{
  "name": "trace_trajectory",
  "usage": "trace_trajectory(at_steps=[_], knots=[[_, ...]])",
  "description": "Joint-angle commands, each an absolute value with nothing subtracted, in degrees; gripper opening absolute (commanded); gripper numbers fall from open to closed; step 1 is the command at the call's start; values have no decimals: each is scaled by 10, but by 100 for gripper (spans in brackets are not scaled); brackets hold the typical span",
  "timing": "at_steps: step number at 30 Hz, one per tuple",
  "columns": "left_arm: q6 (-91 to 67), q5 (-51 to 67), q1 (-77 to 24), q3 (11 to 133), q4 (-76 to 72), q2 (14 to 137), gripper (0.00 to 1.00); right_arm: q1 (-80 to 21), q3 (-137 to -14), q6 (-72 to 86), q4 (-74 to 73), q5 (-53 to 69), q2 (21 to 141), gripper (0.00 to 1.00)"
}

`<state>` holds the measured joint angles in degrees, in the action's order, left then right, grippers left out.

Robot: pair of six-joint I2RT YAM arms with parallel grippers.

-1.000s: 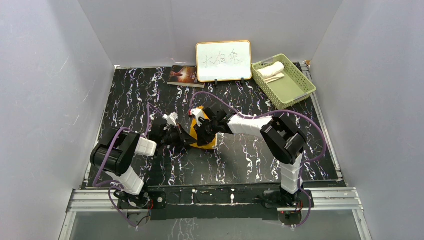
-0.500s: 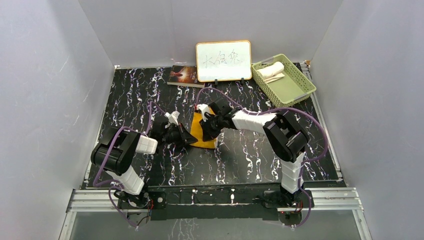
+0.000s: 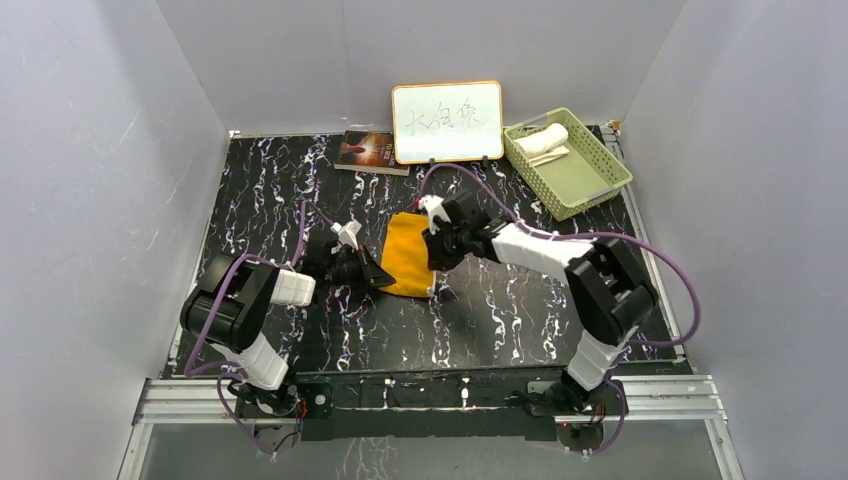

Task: Roll the towels
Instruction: Roll the towel at the center of the board.

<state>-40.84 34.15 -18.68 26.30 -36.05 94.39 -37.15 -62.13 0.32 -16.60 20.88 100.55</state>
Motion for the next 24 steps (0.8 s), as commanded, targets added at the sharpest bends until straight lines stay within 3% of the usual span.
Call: trace_trajectory(at_steps=[1,12,24], knots=[[-362,260,-186,248,-263,956,0,-378,-663,9,-138,169,929,0],[-362,257,-186,255,-259,962,0,-467,-715,7,-163,291,1035,0],[-358,260,-186,259,-256,967,0,-420,-680,36,-131,382,1082,0]])
